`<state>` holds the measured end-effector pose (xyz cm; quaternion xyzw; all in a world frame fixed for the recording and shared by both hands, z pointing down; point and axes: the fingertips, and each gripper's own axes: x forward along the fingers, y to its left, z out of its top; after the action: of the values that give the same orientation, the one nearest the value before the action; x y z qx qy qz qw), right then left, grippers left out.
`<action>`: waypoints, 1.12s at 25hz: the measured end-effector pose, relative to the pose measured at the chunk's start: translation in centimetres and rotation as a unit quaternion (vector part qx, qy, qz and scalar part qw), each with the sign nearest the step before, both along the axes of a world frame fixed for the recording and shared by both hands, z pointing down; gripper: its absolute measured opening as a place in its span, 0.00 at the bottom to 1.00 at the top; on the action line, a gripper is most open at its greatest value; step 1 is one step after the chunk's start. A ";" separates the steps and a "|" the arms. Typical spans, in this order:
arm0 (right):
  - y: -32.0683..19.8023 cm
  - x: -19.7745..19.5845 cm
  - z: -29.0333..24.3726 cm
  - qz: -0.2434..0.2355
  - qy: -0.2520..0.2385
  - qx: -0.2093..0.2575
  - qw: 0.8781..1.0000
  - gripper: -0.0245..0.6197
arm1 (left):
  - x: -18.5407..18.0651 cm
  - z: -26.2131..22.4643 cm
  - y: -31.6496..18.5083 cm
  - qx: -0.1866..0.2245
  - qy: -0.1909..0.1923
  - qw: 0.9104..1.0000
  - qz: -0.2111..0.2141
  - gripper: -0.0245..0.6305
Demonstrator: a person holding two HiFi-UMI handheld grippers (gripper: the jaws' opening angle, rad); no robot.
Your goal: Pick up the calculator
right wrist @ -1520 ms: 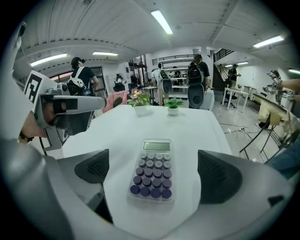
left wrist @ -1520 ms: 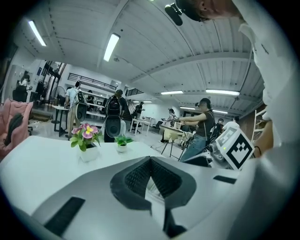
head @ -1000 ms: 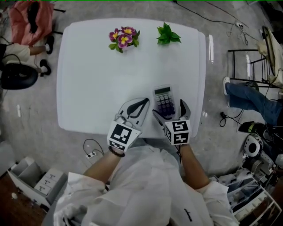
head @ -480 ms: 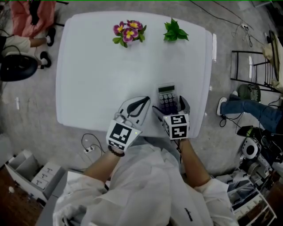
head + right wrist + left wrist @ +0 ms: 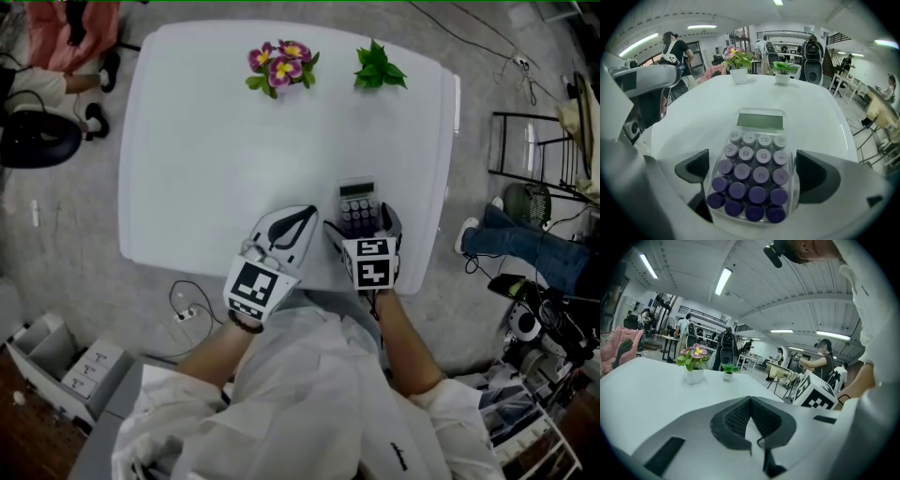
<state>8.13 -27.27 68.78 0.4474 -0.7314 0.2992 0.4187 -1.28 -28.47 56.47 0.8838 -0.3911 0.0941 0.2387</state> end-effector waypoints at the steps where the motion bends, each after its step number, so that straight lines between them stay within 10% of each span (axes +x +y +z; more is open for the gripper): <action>1: 0.0 0.0 0.0 0.000 0.001 -0.004 1.000 0.94 | -0.1 0.0 0.0 0.000 0.001 1.000 -0.001 0.06; 28: -0.7 0.7 -2.1 0.026 -0.017 0.024 0.999 0.81 | -0.8 -2.5 0.8 0.020 -0.005 1.000 -0.012 0.06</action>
<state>8.84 -27.98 66.64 0.4714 -0.7332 0.3002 0.3874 -2.08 -27.71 53.93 0.8833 -0.4044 0.0882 0.2202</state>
